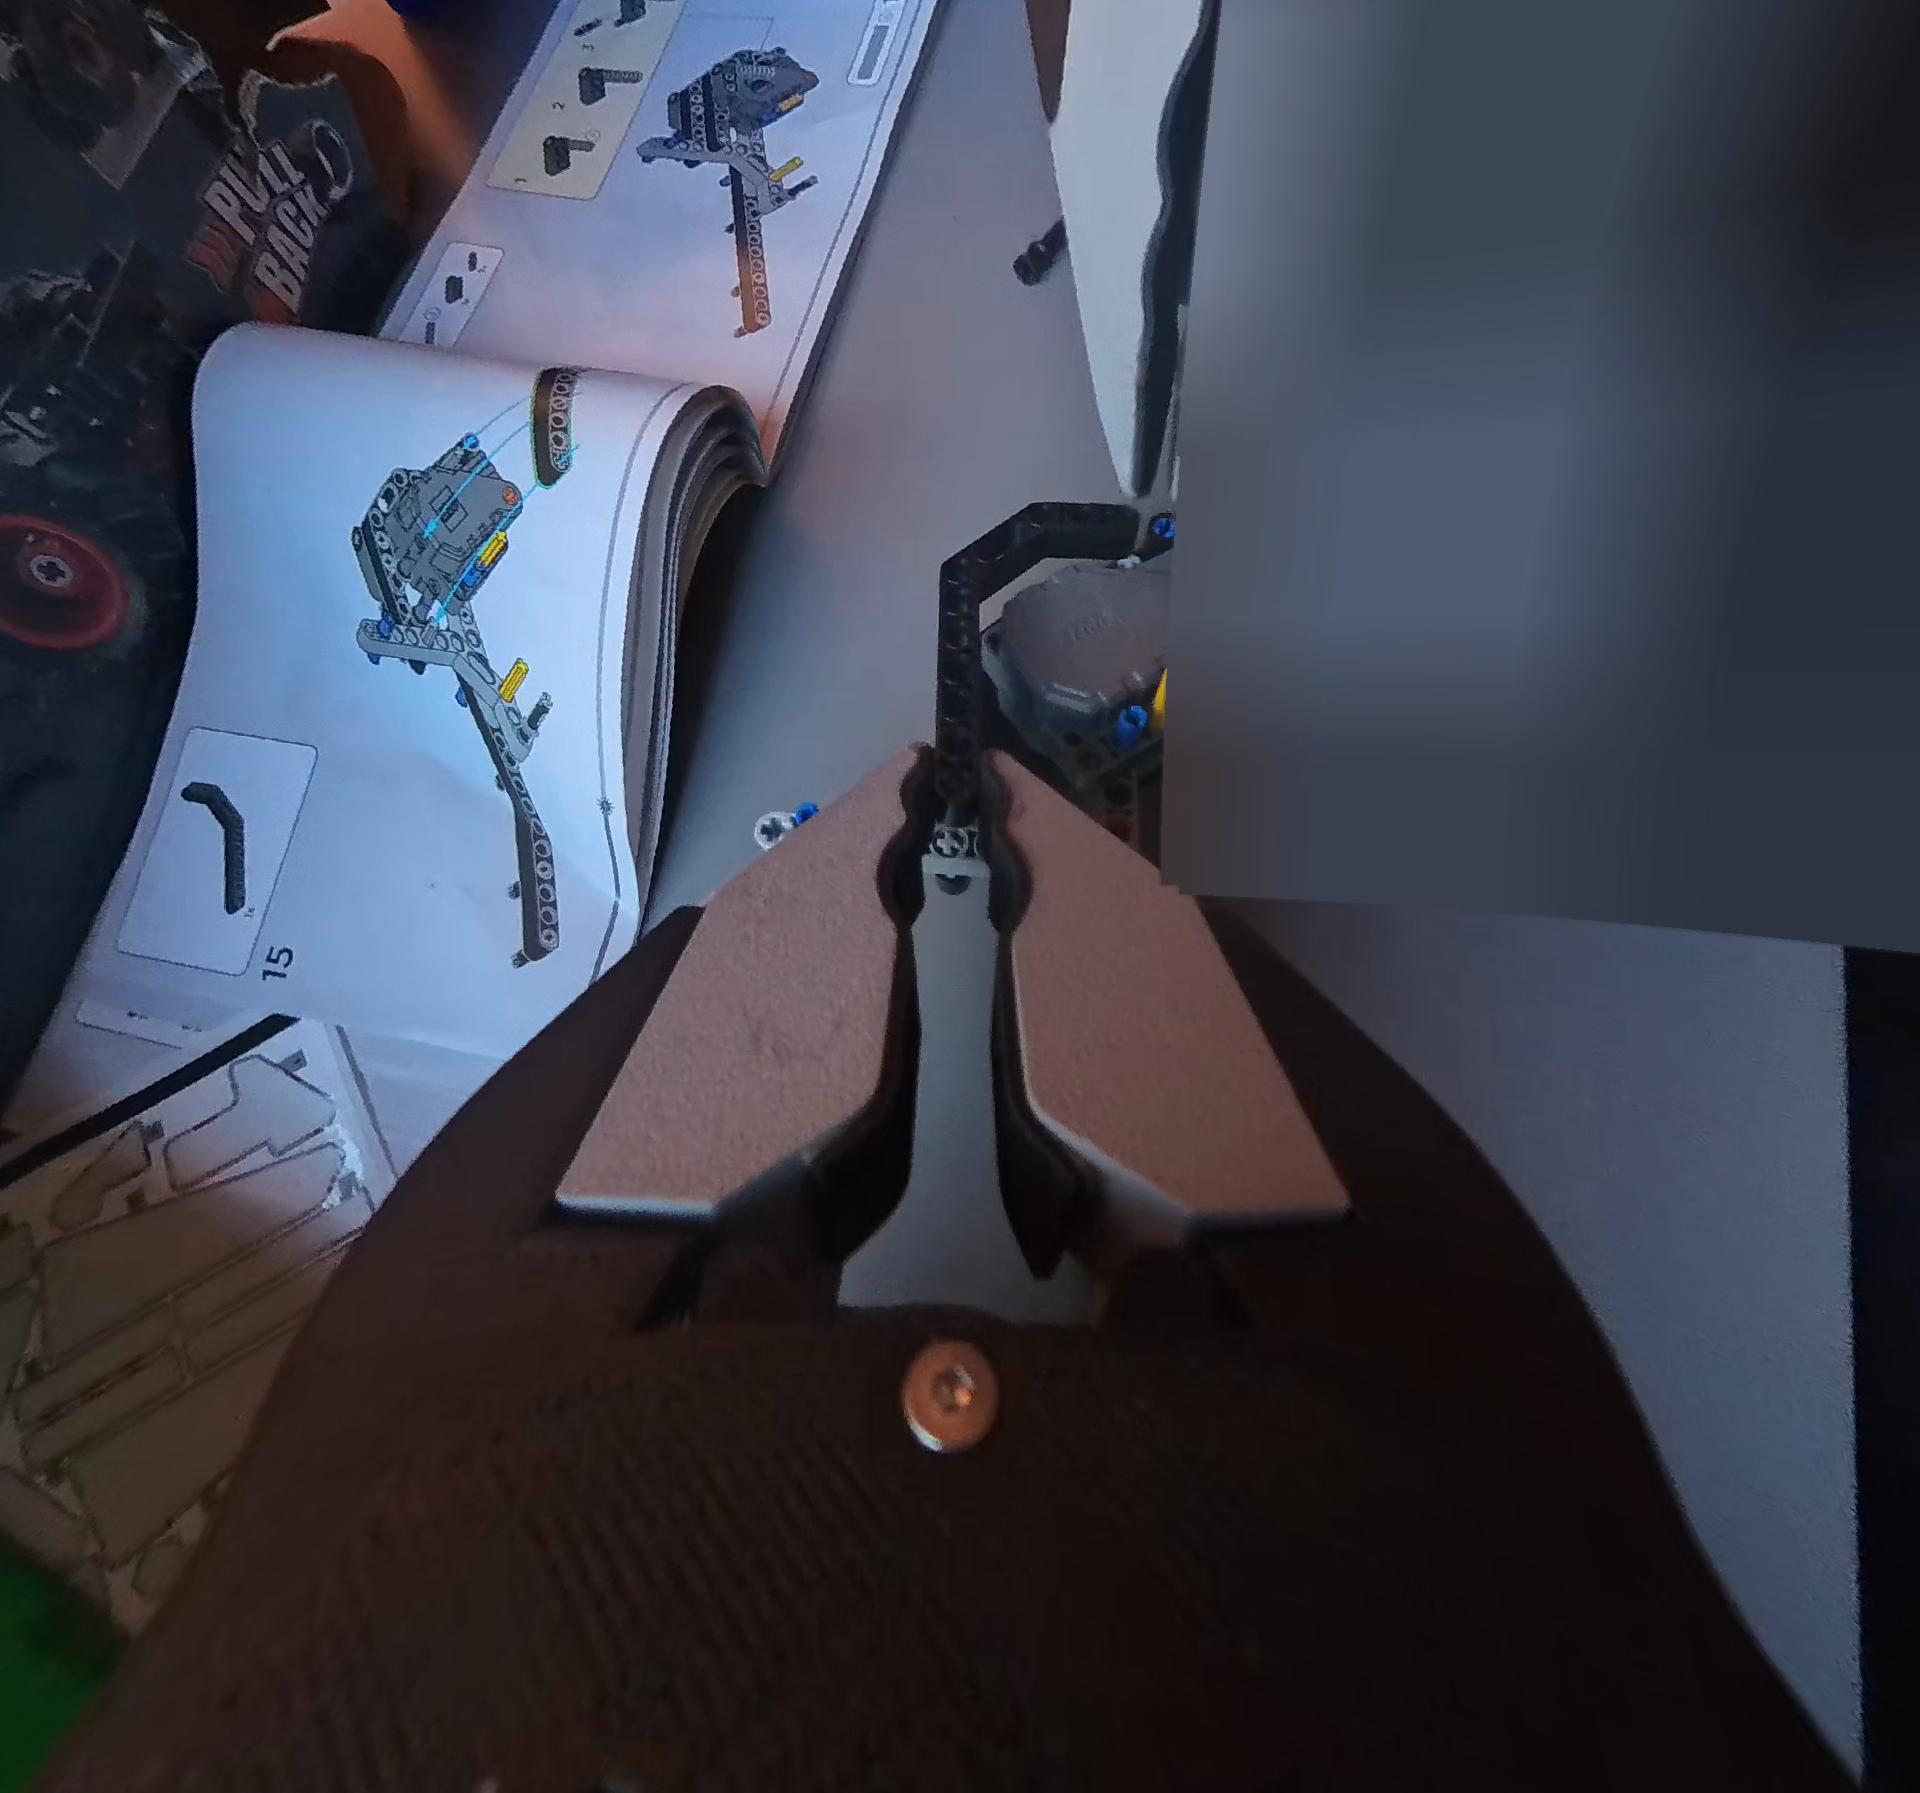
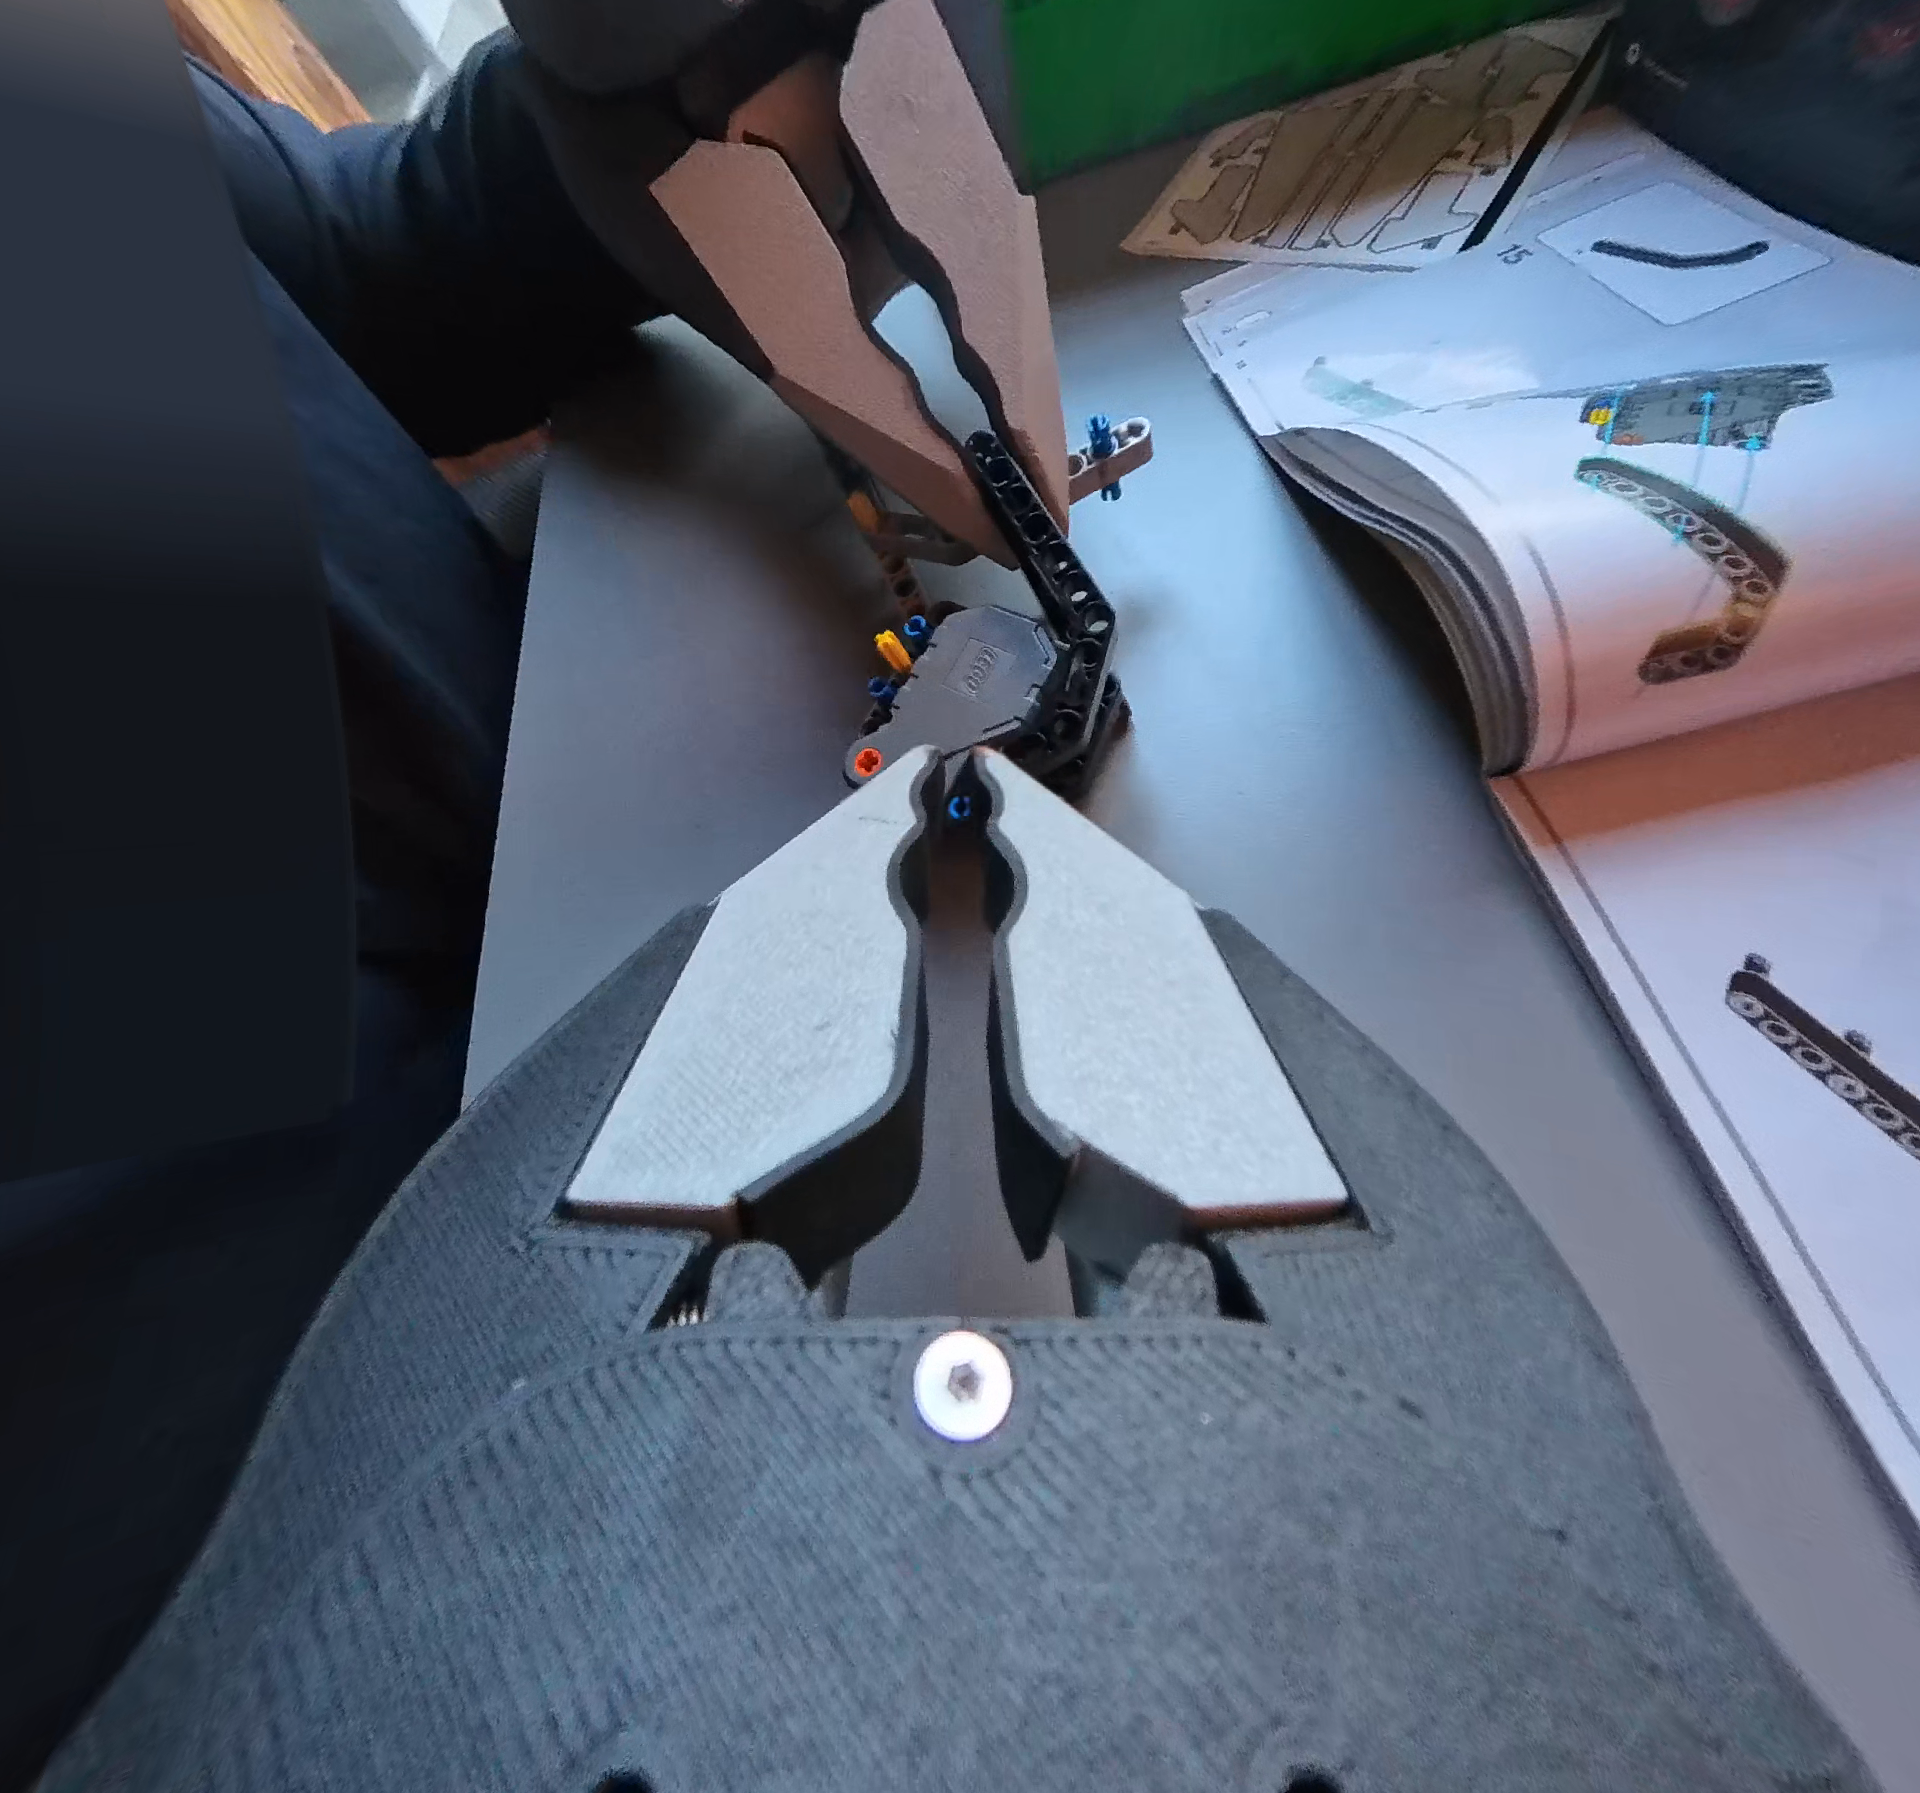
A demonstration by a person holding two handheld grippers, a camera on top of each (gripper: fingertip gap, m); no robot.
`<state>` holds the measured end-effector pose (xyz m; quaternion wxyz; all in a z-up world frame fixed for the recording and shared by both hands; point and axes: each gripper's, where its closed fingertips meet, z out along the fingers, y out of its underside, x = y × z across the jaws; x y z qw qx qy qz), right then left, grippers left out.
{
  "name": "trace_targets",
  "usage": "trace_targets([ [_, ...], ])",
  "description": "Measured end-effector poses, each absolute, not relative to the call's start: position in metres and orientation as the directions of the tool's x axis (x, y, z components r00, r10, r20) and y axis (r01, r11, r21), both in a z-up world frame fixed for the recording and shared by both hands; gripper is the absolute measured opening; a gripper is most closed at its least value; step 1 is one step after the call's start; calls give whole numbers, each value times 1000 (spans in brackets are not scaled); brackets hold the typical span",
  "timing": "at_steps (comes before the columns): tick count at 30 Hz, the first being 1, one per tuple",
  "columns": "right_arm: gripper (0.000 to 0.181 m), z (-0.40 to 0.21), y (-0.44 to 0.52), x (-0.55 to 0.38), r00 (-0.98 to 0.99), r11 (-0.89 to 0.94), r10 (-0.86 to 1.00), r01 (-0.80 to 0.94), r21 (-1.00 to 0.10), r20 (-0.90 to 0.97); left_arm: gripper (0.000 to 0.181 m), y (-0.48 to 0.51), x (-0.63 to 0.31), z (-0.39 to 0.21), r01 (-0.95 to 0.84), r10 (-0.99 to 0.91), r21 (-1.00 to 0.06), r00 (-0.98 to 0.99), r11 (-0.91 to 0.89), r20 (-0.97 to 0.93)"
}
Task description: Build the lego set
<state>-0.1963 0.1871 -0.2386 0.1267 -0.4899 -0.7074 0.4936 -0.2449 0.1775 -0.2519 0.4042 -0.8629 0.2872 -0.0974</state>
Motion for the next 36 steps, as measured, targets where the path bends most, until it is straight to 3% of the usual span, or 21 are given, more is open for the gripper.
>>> trace_targets([
  [7,15,-243,194,-196,-454,-54,791,617,-785,-410,3,178,-246,-252,-407,-581,-757,813,-511,-45],
  [13,16,-241,187,-196,-482,-67,758,613,-787,-440,3,179,-248,-254,-418,-594,-754,803,-506,-46],
  [29,16,-247,183,-191,-507,58,794,612,-789,-335,4,182,-247,-257,-440,-613,-745,788,-502,-52],
  [36,27,-222,199,-195,-527,109,833,459,-882,-171,3,182,-246,-258,-481,-638,-709,768,-516,-57],
])
